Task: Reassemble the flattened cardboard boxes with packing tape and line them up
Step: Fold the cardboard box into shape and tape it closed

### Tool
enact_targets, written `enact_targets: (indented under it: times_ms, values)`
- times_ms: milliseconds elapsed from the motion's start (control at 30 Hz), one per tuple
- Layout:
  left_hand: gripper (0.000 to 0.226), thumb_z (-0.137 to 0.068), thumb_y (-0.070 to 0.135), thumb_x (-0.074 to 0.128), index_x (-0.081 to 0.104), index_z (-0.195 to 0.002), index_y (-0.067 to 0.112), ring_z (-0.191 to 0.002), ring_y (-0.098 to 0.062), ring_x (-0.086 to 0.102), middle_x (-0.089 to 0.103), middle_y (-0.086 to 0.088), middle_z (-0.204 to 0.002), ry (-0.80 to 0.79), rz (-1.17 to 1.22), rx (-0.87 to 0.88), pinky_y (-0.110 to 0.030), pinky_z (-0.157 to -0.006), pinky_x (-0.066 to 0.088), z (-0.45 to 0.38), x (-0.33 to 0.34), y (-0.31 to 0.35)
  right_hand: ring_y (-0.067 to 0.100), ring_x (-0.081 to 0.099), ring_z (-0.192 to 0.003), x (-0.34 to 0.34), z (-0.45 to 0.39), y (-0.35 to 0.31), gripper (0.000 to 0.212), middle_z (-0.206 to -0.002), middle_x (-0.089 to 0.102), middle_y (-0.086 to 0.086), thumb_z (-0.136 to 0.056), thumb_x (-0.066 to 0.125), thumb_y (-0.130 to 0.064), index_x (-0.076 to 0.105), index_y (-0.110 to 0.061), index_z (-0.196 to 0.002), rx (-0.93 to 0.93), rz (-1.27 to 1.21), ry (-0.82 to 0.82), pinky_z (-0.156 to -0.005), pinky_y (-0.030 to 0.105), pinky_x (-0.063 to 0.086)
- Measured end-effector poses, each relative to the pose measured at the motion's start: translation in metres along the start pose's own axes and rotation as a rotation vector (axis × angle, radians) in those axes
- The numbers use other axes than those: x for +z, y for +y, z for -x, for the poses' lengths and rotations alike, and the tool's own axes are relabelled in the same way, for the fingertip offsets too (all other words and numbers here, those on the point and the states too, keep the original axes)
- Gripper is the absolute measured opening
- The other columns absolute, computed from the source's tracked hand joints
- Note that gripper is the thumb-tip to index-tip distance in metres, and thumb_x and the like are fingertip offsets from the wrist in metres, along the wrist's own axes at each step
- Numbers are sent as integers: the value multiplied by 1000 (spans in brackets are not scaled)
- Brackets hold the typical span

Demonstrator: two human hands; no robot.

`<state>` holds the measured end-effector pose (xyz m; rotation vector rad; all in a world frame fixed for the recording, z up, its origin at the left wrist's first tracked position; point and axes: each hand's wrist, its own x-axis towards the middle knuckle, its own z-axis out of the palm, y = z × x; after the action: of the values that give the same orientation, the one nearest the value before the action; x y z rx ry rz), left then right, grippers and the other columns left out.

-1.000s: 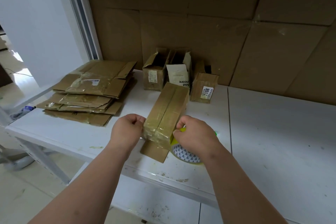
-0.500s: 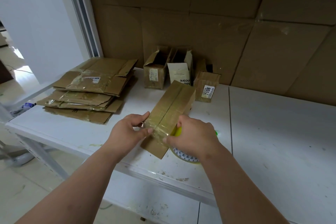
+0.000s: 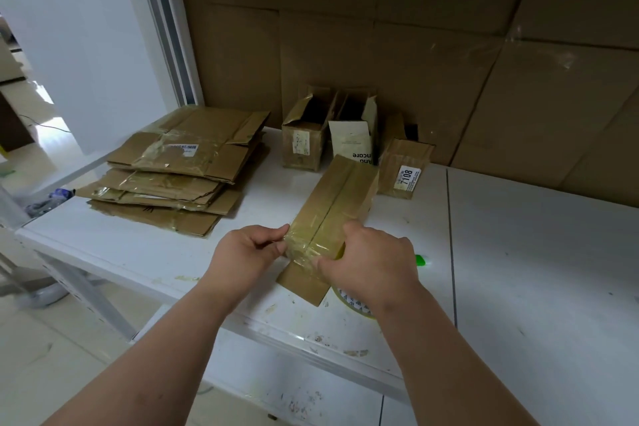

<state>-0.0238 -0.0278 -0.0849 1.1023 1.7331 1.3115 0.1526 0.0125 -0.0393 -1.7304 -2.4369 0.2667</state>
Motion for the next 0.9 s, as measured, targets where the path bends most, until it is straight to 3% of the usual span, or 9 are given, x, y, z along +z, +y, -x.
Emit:
enact_targets:
  times_ms: [133, 267, 333, 433, 533, 633, 700, 800, 900]
  values:
    - [19, -87, 9, 73, 78, -100, 21, -85, 8, 65, 74, 13, -89, 144, -91, 96, -3, -76, 45, -1, 13, -9, 13, 57, -80, -9, -1, 7, 39, -80, 57, -11, -81, 59, -64, 46, -28, -93, 7, -107, -87, -85, 38, 45]
    - [20, -88, 11, 72, 73, -85, 31, -80, -12, 68, 73, 7, -83, 280, 9, 25, -29, -83, 53, -7, 14, -8, 8, 55, -86, -17, -5, 18, 23, -94, 58, -9, -89, 60, -45, 56, -24, -98, 52, -492, -237, -77, 34, 49]
    - [19, -89, 11, 68, 68, -80, 28, -79, -19, 68, 71, 6, -79, 334, -60, 18, -32, -78, 52, -16, 15, -2, 8, 57, -90, -14, -5, 18, 17, -101, 59, -8, -90, 61, -29, 60, -23, -106, 59, -654, -260, -80, 32, 49]
    - [18, -91, 12, 63, 66, -79, 24, -78, -21, 67, 68, 8, -79, 369, -142, 24, -30, -73, 49, -27, 15, 7, 19, 66, -96, -1, -3, 14, 34, -108, 65, -2, -88, 63, -15, 61, -23, -121, 96, -848, -274, -85, 37, 54]
    - [14, -95, 19, 60, 68, -103, 27, -91, -12, 67, 70, 9, -96, 303, -133, 51, -25, -81, 48, -22, 18, 11, 17, 66, -102, 10, -3, 9, 40, -114, 67, -2, -86, 67, -23, 60, -23, -126, 109, -988, -229, -96, 43, 53]
    - [36, -89, 31, 70, 59, -123, 29, -108, 3, 61, 67, 21, -112, 52, -15, 81, -21, -94, 47, -13, 25, 2, 16, 65, -109, 18, -5, 7, 51, -119, 67, -2, -80, 70, -34, 60, -22, -129, 120, -1103, -210, -102, 43, 50]
    - [53, -84, 36, 74, 53, -132, 31, -121, -2, 56, 63, 19, -126, -40, 41, 78, -30, -101, 46, -13, 26, -3, 16, 66, -107, 22, -7, 6, 39, -115, 69, -2, -90, 69, -26, 61, -23, -127, 111, -1149, -205, -101, 43, 50]
    - [53, -88, 22, 72, 51, -135, 33, -116, -6, 60, 63, 17, -123, -29, 29, 94, -35, -100, 50, -20, 22, 1, 14, 65, -106, 27, -8, 11, 35, -114, 69, -4, -95, 62, -14, 61, -23, -129, 101, -1227, -234, -100, 37, 51]
    - [42, -89, 21, 71, 54, -126, 30, -109, -5, 63, 65, 14, -120, 34, -50, 113, -40, -98, 52, -29, 18, 7, 10, 66, -84, 28, -4, 16, 35, -90, 73, -8, -91, 50, 9, 66, -18, -108, 27, -1321, -349, -79, 24, 53]
